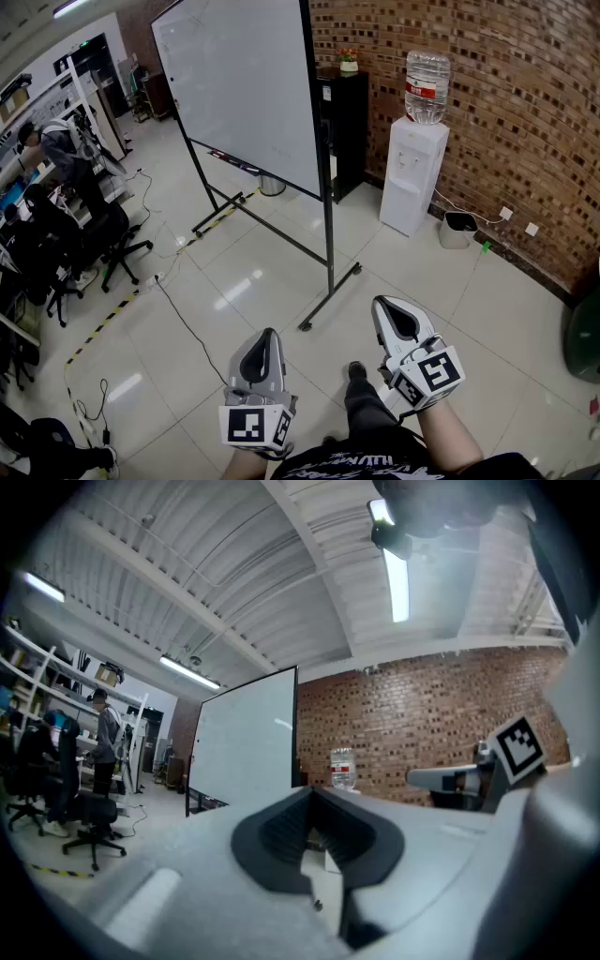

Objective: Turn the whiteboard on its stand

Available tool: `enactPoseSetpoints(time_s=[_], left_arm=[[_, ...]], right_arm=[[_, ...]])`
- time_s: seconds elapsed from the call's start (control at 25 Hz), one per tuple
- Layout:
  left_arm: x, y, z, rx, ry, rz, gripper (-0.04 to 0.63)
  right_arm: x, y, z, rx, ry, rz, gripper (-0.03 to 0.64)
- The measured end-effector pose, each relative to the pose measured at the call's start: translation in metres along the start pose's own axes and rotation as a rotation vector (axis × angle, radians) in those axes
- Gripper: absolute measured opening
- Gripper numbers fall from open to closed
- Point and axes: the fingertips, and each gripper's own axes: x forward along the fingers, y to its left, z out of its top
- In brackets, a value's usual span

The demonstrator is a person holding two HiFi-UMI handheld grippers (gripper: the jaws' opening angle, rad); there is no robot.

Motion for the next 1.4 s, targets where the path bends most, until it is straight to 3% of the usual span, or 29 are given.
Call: enactPoseSetpoints(time_s=[0.2,0.36,0.68,1.04,1.4], left_arm=[[0.065,0.022,-0.002,-0.030,-0.021,0.029,0.006],[0.120,0.038,-0.005,-0.005,-0.025,0.079,0.006],[0.215,0.067,-0.011,-0.027,-0.006,0.198,0.006],[0.279,0.062,-0.016,-0.002,0.015,0.203,0.006],[0.321,0.091,-0.022,-0.018,0.025,0.217,0.006]], right_arm=[[0.063,-0.050,-0.002,0.029,-0.042,0.016,0.009],[0.121,-0.092,-0.012,0.032,-0.027,0.050,0.009],[0.219,-0.160,-0.025,0.031,0.029,0.132,0.009],[0.272,-0.181,-0.039,0.047,0.054,0.190,0.009],[0.307,-0.198,-0.052,0.018,0.099,0.174,0.009]])
